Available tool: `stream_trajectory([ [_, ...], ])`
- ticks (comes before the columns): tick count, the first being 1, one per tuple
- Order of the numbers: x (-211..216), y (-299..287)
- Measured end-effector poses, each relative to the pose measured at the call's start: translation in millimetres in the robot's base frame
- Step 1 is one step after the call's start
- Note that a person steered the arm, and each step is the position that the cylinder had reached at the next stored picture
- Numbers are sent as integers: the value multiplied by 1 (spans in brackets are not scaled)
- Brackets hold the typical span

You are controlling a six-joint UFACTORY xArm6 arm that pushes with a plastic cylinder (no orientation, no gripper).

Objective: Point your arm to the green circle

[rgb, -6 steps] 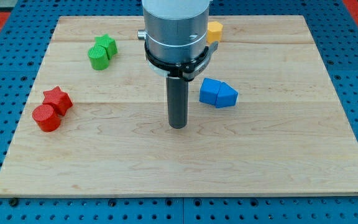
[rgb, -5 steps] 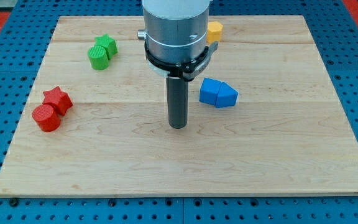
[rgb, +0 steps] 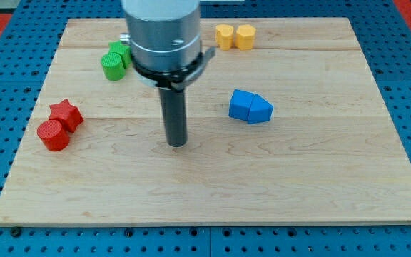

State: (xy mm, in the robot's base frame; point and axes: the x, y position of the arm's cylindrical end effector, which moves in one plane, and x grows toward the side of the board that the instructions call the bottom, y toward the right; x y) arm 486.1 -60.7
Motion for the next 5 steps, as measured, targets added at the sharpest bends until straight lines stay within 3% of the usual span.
stream_trajectory([
  [2, -67, -77],
  [5, -134, -70],
])
